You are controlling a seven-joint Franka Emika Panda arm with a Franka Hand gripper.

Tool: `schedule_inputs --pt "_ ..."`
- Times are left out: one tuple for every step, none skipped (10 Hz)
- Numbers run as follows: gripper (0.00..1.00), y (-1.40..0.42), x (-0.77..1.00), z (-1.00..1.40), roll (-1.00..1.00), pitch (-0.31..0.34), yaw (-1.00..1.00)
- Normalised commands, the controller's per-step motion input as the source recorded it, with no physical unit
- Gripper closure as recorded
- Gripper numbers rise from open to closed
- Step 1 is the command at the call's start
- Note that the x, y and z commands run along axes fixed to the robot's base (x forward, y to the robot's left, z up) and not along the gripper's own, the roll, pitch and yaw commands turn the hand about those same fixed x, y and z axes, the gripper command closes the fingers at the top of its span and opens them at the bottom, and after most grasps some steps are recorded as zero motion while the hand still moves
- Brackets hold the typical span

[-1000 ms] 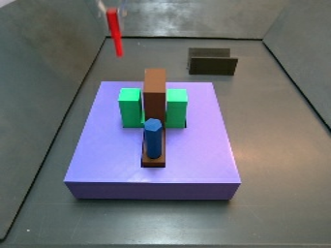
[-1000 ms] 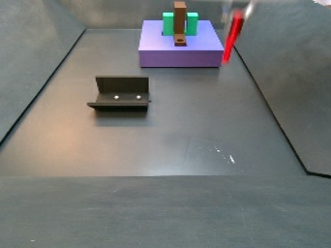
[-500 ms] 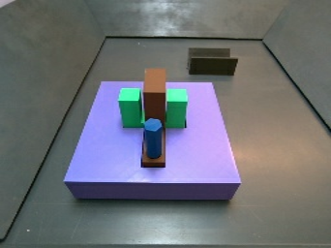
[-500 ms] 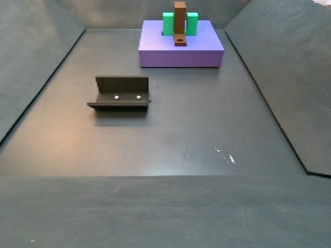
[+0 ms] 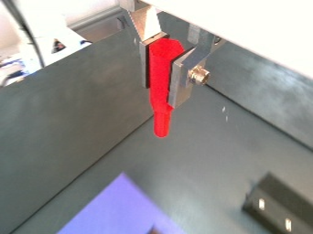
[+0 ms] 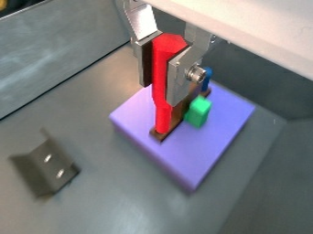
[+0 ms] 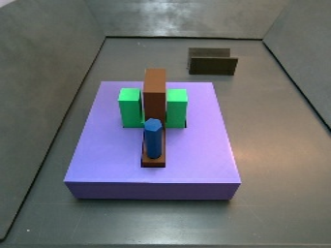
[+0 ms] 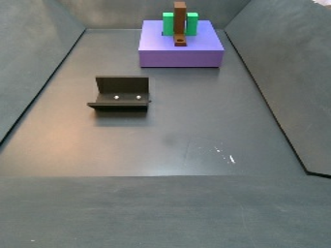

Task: Pick up the red object. Move up. Move to above the board. Insert the red object.
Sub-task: Move to above the board, then insert the red object.

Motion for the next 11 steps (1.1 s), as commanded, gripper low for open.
schedule_inputs --pt "1.0 -1.4 0.89 0.28 0.02 0.259 -0.02" --pt "1.0 -1.4 0.89 0.28 0.02 0.188 0.01" --pt "1.0 -0.89 0.6 0.19 0.02 0.151 0.0" --pt "1.0 -0.4 0.3 0.09 0.04 0.112 0.01" --pt "1.0 -0.19 0.13 0.06 0.03 0.047 0.01" --pt "1.0 0.05 0.0 0.0 0.0 0.0 0.0" --pt "1.0 0.24 0.0 -0.06 0.07 0.0 0.0" --pt "1.0 0.41 0.0 -0.31 0.15 -0.009 0.0" --pt "1.0 0.6 -0.28 -0.56 0.17 -0.1 -0.05" --pt "1.0 0.56 -0.24 -0.55 0.24 -0.053 -0.05" --pt "1.0 0.3 -0.22 -0.46 0.3 -0.049 0.0"
